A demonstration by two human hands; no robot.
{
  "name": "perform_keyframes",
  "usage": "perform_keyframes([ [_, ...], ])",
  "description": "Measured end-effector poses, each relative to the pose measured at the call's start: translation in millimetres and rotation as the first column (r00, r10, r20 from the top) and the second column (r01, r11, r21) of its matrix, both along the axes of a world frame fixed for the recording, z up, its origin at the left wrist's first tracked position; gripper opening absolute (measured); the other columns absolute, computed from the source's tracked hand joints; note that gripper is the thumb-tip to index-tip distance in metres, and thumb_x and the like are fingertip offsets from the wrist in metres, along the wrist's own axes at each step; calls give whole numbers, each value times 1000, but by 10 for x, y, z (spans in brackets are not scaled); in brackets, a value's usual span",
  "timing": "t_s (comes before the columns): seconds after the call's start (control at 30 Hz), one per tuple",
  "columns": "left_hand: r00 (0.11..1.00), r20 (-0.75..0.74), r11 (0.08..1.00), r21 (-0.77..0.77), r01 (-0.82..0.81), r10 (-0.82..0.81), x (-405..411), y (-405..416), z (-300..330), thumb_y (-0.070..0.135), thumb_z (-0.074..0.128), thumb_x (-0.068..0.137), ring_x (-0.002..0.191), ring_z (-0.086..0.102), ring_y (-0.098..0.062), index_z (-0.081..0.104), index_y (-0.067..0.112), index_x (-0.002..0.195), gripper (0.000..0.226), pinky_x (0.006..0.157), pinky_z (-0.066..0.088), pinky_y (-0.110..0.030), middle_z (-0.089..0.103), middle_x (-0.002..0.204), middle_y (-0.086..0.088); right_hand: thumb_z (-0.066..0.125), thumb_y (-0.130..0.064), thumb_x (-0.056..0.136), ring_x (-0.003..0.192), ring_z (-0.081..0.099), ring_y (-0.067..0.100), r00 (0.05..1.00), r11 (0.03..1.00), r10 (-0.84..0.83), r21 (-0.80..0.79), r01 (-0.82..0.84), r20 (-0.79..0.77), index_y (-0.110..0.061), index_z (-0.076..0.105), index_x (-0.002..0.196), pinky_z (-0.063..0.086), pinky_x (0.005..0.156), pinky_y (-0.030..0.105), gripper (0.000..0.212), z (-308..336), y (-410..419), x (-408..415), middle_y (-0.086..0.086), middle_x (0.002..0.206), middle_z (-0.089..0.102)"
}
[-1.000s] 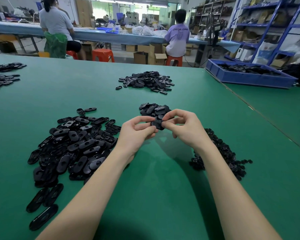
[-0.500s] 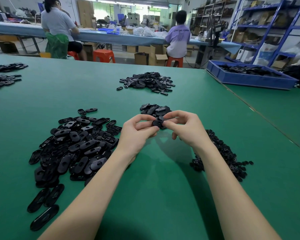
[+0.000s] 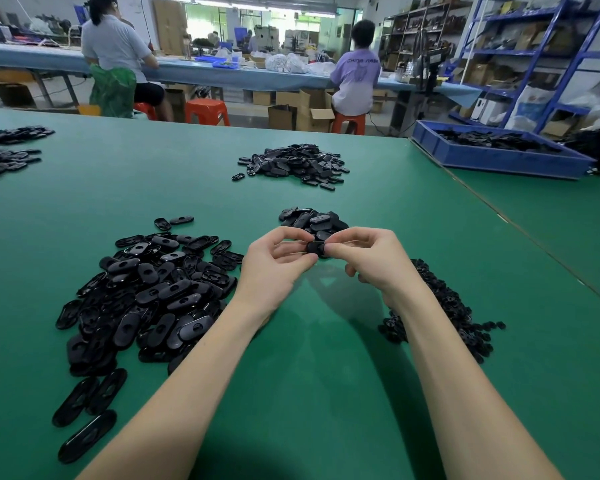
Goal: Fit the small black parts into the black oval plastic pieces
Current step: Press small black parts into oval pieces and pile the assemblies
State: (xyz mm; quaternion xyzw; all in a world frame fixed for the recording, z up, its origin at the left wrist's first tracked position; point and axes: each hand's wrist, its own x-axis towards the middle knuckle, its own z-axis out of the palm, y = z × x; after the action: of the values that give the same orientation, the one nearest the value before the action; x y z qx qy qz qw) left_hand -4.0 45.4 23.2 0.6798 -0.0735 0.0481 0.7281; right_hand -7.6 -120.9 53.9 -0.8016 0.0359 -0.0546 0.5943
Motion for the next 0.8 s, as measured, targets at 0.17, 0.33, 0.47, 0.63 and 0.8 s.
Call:
perform_keyframes([
  [0.17, 999, 31, 999, 37, 11, -12, -5, -9, -1, -5, 77, 81, 77, 74, -7, 73, 17, 95, 27, 72, 52, -13, 77, 81, 8, 80, -16, 84, 43, 43, 5, 999, 1000, 22, 21, -22, -30, -18, 78, 82, 33, 42, 13, 3, -12, 5, 9, -4, 68, 68],
  [0.33, 998, 51, 997, 67, 23, -26, -7, 9, 9, -6, 74, 82, 80, 74, -10, 73, 13, 96, 25, 75, 53, -14, 78, 84, 0, 80, -18, 85, 45, 40, 6, 997, 998, 63, 5, -63, -51, -19, 78, 83, 32, 42, 14, 2, -16, -22, 10, -2, 67, 63],
  [0.47, 998, 50, 996, 80, 28, -32, -16, 0, 22, -6, 74, 82, 83, 75, -12, 73, 15, 96, 25, 76, 53, -15, 78, 88, -4, 81, -21, 84, 45, 41, 4, 998, 998, 53, -25, -54, -46, -22, 78, 81, 33, 44, 12, 4, -33, -35, 21, -4, 67, 64],
  [0.63, 999, 31, 997, 78, 19, -21, -12, 13, 24, -4, 75, 83, 82, 75, -12, 73, 15, 98, 24, 76, 53, -15, 78, 88, -4, 84, -21, 80, 45, 38, 8, 998, 1000, 10, 18, -9, -68, -22, 76, 86, 30, 43, 16, 10, -53, 3, 45, -7, 59, 54],
  [0.8, 1000, 25, 997, 78, 14, -16, -20, 15, 26, -2, 76, 83, 81, 75, -9, 74, 18, 95, 24, 74, 52, -13, 78, 83, 3, 85, -16, 79, 45, 37, 10, 994, 997, -17, 77, 26, -105, -22, 75, 83, 27, 40, 16, 12, -57, 37, 45, -6, 56, 54],
])
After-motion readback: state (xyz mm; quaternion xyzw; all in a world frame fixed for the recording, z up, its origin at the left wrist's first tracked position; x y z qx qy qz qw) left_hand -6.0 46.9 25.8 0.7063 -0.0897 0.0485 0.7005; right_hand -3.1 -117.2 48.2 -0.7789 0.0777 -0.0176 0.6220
